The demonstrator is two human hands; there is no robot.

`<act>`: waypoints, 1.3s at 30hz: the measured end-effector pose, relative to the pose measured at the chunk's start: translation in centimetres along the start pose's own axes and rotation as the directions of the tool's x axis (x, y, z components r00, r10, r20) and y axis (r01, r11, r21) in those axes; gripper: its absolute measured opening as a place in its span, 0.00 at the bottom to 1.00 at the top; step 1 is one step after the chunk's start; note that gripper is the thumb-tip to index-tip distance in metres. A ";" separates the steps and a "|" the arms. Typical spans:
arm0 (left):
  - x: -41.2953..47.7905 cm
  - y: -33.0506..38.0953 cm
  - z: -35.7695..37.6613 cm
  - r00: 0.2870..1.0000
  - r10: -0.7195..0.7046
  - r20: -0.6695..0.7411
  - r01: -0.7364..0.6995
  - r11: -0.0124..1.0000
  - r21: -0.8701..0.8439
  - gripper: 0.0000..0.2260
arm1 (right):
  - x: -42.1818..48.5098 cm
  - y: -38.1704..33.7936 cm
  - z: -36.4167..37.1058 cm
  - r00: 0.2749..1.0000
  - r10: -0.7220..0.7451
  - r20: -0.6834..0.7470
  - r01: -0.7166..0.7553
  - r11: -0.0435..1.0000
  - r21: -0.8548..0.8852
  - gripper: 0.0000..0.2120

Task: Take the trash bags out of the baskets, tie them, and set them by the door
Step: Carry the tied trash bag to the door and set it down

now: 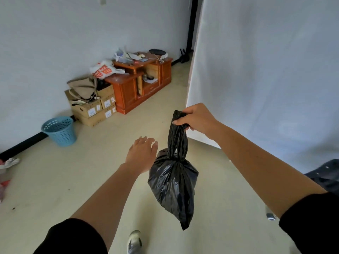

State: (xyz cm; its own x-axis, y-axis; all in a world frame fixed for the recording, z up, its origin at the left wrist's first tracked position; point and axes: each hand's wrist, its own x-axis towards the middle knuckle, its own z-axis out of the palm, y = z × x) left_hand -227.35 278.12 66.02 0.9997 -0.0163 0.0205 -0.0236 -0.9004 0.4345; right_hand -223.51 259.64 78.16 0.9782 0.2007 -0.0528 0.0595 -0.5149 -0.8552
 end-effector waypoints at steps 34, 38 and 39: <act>97.3 -16.7 -7.7 0.996 0.084 0.031 -0.083 0.996 -0.044 0.21 | 95.8 -2.0 -5.9 0.989 0.147 -0.024 -0.147 0.989 0.021 0.05; 110.4 -17.3 -6.7 0.989 0.146 0.039 -0.144 0.989 -0.038 0.20 | 108.0 -0.7 -8.7 0.985 0.165 -0.043 -0.164 0.986 0.014 0.04; 113.8 -17.6 -6.6 0.987 0.155 0.031 -0.154 0.988 -0.030 0.20 | 110.9 -0.4 -9.3 0.984 0.172 -0.043 -0.171 0.985 0.008 0.06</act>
State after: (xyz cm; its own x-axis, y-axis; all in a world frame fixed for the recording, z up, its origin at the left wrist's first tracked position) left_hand -113.23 294.97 66.65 0.9838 -0.1689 0.0598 -0.1775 -0.8737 0.4529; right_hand -113.17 274.37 77.41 0.9816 0.0730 -0.1763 -0.1107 -0.5347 -0.8378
